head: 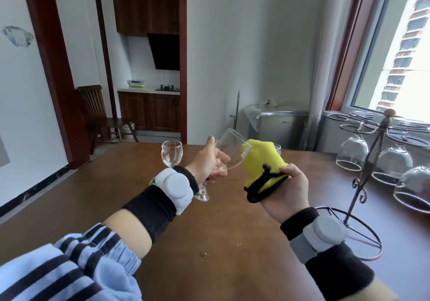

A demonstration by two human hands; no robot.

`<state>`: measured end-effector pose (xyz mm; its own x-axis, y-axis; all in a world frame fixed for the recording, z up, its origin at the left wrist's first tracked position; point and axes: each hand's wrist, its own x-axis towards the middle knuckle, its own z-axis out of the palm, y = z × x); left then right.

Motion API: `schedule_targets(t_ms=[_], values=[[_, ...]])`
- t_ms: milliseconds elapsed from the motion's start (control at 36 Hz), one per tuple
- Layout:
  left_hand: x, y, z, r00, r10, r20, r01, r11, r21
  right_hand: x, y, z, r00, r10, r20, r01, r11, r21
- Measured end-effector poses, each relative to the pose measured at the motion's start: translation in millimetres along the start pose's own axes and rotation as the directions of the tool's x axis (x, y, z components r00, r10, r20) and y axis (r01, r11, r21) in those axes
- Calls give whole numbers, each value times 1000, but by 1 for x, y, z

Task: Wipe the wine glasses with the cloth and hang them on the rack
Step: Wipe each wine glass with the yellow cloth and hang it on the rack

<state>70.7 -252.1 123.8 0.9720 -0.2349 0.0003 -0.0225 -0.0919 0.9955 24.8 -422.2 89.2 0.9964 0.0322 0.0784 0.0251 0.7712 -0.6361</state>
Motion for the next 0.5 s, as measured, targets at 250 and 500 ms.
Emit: schedule_targets(t_ms=[250, 500], values=[[-4, -12, 13, 981, -115, 157, 141, 975, -170, -1, 2, 12, 985, 96, 146, -93, 995, -27], [-4, -32, 40, 997, 71, -8, -70, 993, 96, 8, 16, 17, 995, 20, -95, -23, 999, -28]])
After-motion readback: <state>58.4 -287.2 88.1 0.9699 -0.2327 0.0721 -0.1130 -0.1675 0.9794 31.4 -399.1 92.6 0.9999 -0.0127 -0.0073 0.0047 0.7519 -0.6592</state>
